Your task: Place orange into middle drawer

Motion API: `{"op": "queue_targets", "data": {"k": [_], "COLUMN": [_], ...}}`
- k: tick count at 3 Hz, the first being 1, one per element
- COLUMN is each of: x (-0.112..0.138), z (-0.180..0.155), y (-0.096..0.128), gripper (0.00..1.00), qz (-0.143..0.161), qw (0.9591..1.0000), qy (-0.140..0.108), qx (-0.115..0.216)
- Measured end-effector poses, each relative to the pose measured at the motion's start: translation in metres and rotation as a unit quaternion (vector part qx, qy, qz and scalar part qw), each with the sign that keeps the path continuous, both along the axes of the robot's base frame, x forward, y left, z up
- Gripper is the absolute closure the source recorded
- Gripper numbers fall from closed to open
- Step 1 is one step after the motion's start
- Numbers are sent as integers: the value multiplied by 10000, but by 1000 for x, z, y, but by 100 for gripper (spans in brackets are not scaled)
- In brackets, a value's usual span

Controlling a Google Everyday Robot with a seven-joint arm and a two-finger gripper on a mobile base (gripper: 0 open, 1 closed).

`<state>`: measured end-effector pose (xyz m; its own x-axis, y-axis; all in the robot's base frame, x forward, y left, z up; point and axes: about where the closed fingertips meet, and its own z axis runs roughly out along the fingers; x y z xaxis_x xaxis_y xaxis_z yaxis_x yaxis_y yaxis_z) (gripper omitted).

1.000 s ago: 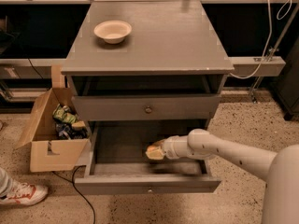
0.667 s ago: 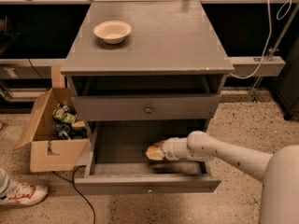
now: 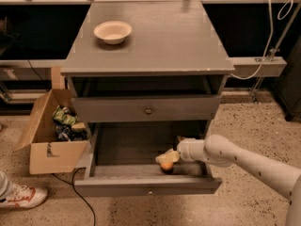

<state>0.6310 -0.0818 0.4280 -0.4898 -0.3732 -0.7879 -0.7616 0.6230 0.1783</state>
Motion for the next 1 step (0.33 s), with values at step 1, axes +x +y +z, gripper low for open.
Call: {"op": "queue_targets", "data": {"k": [1], "x": [-3], "z": [54], "y": [-73], "gripper": [0], "qz": [-431], "qw": [9984], "qy": [-374], "qx": [9]}}
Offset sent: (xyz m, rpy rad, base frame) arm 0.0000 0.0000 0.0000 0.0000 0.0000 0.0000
